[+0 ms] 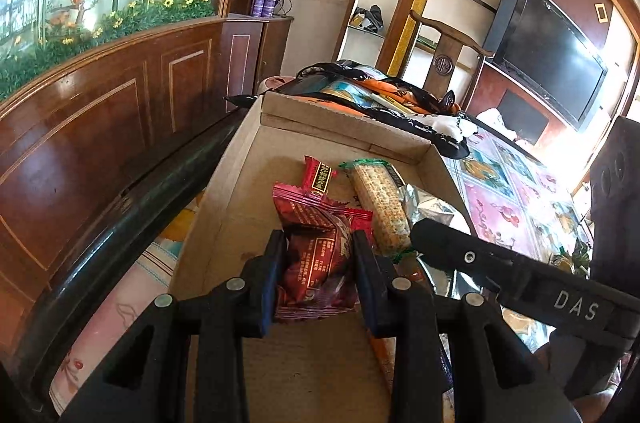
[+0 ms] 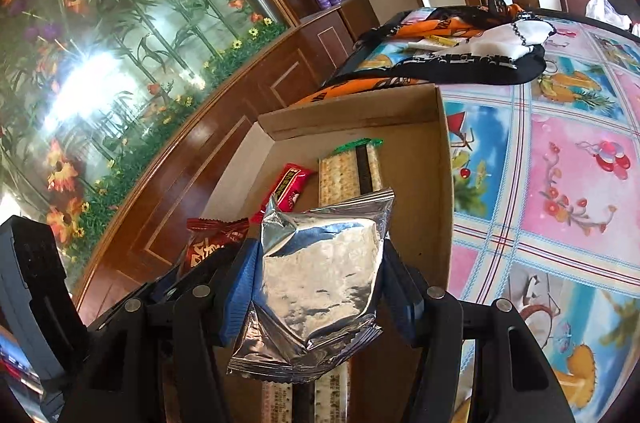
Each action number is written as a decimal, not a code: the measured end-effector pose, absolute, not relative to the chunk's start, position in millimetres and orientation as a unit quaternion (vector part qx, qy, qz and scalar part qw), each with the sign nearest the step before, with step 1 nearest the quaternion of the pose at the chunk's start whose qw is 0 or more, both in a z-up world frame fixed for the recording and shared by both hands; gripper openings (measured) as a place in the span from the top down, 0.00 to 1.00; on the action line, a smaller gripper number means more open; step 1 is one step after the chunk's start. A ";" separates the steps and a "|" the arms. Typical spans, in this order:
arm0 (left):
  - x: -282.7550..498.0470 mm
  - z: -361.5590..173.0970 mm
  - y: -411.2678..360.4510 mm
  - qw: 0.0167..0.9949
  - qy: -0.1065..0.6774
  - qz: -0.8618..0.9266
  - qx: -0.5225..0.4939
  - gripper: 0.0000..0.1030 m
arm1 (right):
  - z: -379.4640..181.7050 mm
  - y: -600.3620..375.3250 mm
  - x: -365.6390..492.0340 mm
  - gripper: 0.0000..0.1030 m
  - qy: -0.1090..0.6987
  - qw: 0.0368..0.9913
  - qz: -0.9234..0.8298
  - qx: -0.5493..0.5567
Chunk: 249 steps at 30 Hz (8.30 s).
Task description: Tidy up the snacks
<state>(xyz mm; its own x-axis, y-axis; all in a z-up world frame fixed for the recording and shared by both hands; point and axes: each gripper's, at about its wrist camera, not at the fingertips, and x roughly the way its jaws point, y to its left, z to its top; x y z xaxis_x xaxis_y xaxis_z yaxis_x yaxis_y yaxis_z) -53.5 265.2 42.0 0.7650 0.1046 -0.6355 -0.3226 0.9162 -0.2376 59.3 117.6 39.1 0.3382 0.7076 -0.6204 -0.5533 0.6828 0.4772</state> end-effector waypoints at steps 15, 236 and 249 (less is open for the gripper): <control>-56.3 45.5 271.2 0.927 0.309 0.112 -0.182 0.60 | 45.7 118.3 50.2 0.37 0.415 0.818 0.392 0.074; 14.5 87.0 107.9 0.933 0.315 -0.074 -0.160 0.65 | 48.1 -66.4 25.5 0.77 0.397 0.856 0.312 0.107; 6.5 86.0 217.7 0.924 0.306 0.047 -0.225 0.65 | 53.6 5.5 0.1 0.77 0.378 0.844 0.375 0.073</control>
<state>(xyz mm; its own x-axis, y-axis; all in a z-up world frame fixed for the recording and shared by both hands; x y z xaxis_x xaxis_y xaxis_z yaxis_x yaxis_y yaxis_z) 6.5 217.7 86.0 0.8089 -0.0503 -0.5858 -0.2245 0.8944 -0.3868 0.1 5.5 53.6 0.4338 0.6880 -0.5818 -0.5770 0.7081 0.4071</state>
